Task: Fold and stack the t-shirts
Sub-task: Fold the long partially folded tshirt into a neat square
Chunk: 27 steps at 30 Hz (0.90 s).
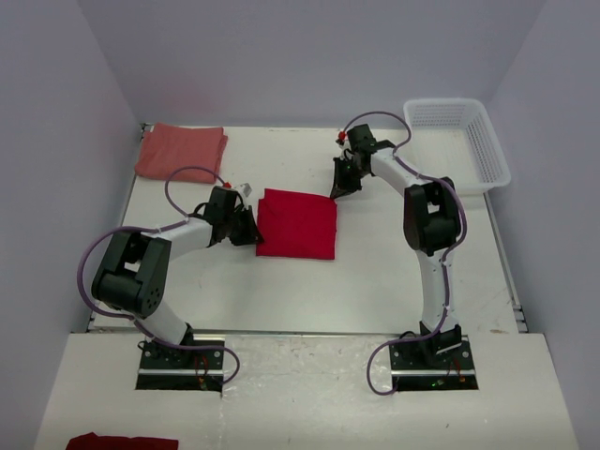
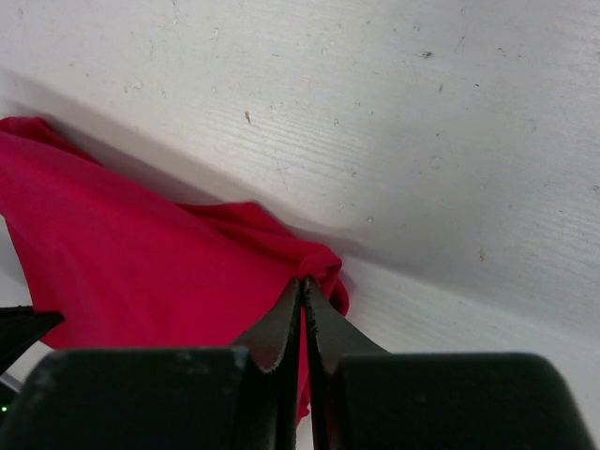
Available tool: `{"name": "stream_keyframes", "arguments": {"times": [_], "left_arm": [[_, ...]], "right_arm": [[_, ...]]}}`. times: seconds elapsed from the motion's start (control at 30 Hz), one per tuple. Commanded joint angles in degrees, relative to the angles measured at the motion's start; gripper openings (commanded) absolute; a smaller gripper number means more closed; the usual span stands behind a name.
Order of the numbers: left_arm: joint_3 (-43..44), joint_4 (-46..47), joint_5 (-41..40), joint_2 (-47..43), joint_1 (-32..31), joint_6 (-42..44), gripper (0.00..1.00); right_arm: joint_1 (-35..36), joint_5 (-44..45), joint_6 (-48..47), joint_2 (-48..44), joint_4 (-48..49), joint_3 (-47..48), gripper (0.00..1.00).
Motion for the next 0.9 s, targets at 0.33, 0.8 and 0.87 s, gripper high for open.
{"name": "stream_keyframes", "arguments": {"times": [0.33, 0.8, 0.87], "left_arm": [[-5.83, 2.18, -0.05, -5.09, -0.30, -0.23, 0.00], [-11.11, 4.20, -0.58, -8.79, -0.57, -1.73, 0.00], [-11.90, 4.20, -0.66, -9.23, -0.57, -1.99, 0.00]], "right_arm": [[-0.20, 5.38, 0.78, -1.60, 1.36, 0.58, 0.00], [-0.64, 6.70, 1.57, -2.40, 1.89, -0.30, 0.00], [-0.99, 6.96, 1.66, -2.40, 1.89, -0.22, 0.00]]}}
